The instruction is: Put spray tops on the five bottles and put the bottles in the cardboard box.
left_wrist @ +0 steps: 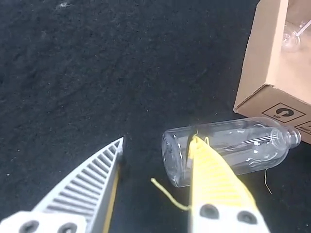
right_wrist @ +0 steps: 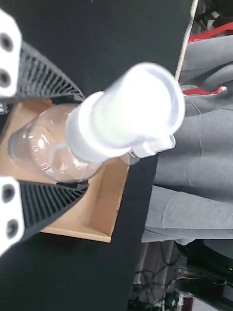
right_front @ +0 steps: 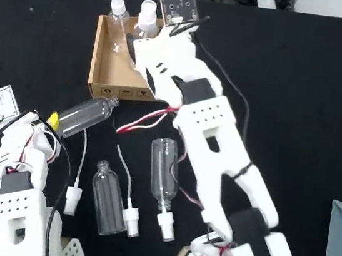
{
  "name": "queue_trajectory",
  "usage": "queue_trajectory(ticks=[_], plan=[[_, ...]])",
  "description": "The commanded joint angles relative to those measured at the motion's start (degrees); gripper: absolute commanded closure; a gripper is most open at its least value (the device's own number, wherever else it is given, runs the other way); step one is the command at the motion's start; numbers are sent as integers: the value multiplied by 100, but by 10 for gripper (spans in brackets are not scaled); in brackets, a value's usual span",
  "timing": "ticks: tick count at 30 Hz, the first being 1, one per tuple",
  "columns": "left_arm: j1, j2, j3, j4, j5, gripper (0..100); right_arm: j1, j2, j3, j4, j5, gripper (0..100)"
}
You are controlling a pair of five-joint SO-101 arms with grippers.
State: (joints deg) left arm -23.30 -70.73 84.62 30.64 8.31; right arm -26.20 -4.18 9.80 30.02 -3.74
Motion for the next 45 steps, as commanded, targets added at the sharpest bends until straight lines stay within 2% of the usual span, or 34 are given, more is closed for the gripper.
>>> queue_trajectory(ticks=[1, 16, 32, 45], plan=[[-22, -105, -84, -158, -35, 802, 158, 84, -488, -545, -18, 987], [-4, -105, -75, -158, -35, 802, -88, 1077, -541, -1714, 0, 987], [4, -105, -75, -158, -35, 802, -132, 2862, -1991, -1732, -9, 987], [13, -105, -75, -158, -35, 802, -501, 3424, -2325, -1767, 0, 986]])
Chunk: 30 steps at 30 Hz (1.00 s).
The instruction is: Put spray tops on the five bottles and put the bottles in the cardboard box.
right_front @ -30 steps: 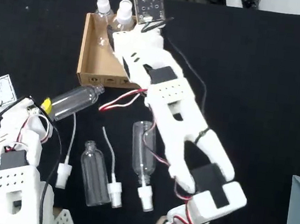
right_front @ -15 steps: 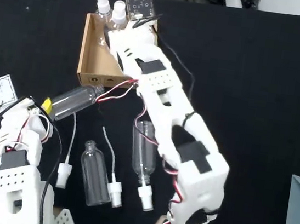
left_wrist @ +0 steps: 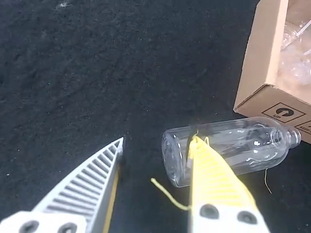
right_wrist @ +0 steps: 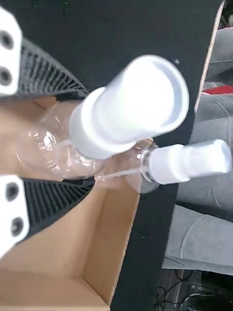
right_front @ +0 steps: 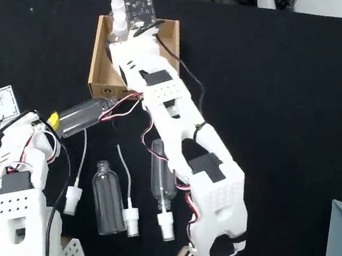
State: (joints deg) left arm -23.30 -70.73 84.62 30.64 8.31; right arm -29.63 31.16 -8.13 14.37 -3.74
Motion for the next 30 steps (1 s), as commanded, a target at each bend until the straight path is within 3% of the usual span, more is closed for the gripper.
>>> queue_trajectory(ticks=[1, 14, 30], plan=[[13, -105, -75, -158, -35, 802, -158, -57, -585, -185, 0, 986], [13, -105, -75, -158, -35, 802, -149, 910, -1385, -158, 0, 983], [13, -105, -75, -158, -35, 802, -185, 936, -1420, 105, 0, 982]])
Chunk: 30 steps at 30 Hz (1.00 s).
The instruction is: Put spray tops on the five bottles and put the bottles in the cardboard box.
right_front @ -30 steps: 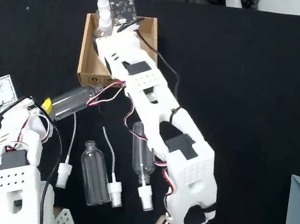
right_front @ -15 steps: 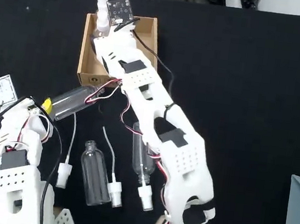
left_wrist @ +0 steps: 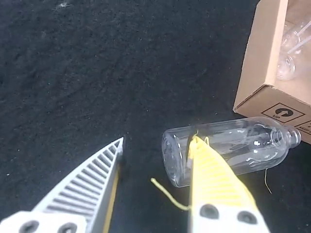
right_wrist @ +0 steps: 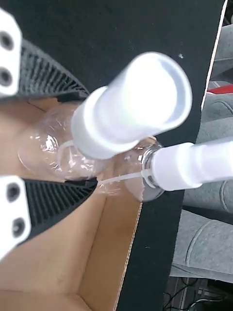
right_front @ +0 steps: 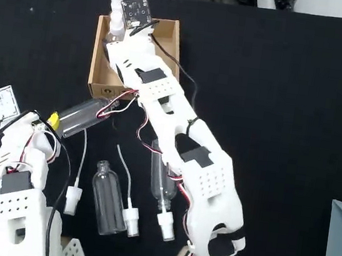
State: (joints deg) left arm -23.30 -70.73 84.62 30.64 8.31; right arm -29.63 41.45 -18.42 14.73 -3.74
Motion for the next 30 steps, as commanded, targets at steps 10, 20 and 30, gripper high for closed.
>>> queue_trajectory(ticks=[10, 20, 30], plan=[[13, -105, -75, -158, -35, 802, -193, -75, -382, 97, 0, 871], [13, -105, -75, -158, -35, 802, -281, -75, -382, 255, 0, 802], [13, -105, -75, -158, -35, 802, -343, -75, -558, 571, 0, 743]])
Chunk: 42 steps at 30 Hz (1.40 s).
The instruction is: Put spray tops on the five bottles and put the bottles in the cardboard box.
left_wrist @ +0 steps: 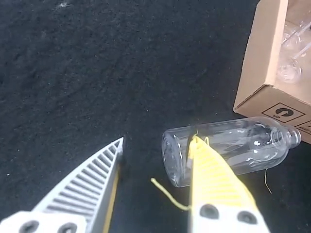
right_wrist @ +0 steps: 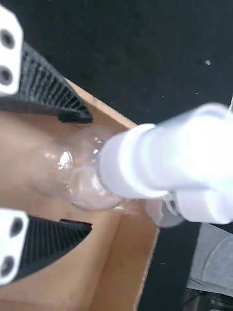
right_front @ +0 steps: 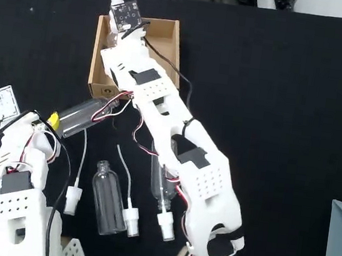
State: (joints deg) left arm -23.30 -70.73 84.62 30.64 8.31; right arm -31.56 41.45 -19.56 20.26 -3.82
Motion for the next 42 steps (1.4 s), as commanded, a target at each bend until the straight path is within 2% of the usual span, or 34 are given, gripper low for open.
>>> queue_trajectory(ticks=[1, 22, 40, 42], plan=[[13, -105, -75, -158, -35, 802, -149, -92, -435, 18, 9, 743], [13, -105, -75, -158, -35, 802, -149, -110, -1191, 1363, 18, 743], [13, -105, -75, -158, -35, 802, -325, -119, -1235, 1758, 26, 743], [13, -105, -75, -167, -35, 802, -325, -119, -1244, 1890, 229, 743]])
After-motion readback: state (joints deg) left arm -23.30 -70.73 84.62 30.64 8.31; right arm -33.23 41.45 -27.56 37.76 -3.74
